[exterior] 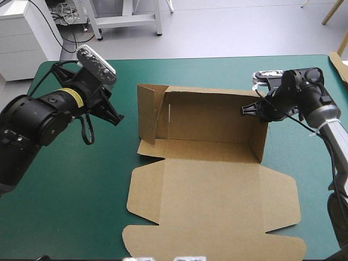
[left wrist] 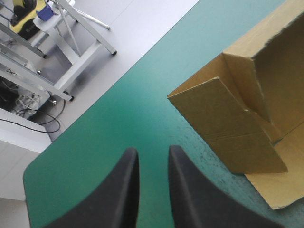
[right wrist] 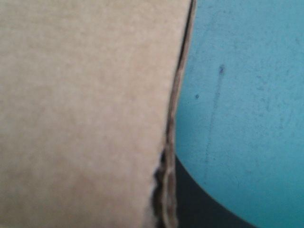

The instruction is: Fold the box

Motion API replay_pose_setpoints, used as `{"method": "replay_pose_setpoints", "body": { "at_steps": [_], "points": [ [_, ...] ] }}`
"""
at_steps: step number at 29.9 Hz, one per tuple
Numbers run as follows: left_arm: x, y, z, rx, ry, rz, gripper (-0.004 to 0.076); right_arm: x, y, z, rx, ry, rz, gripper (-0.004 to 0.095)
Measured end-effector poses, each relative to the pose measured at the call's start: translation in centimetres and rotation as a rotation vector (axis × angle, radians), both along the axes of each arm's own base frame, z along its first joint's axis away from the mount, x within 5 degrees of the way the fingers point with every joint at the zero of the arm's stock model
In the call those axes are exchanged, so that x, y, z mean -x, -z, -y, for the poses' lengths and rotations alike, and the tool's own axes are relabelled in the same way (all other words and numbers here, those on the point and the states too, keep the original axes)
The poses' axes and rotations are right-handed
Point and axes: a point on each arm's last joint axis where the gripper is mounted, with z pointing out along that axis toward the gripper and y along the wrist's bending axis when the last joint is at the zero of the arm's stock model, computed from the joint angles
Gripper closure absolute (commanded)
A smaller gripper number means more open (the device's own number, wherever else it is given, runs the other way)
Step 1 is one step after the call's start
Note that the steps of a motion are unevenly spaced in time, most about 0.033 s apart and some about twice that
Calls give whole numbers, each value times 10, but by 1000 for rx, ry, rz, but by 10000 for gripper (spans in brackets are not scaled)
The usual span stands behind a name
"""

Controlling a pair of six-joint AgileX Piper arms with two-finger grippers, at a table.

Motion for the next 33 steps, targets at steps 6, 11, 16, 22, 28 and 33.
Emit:
{"method": "replay_pose_setpoints", "body": {
  "at_steps": [6,11,16,22,28,33],
  "points": [
    [22,-2,-30,114,-50,33,726,-20,6,-3,7,-25,-19,929],
    [62,21,-51,152,-47,66,731,-45,19,-6,13,-38,20,930],
    [109,63,-72,189,-45,80,731,-69,36,-7,16,-40,44,929],
    [159,119,-94,272,-67,77,731,-86,52,-9,14,-40,44,930],
    [198,156,-107,361,-54,46,731,-88,68,-11,8,-40,-32,929],
    [223,175,-115,385,-49,-12,731,-88,68,-10,18,-44,-32,929]
  ]
}}
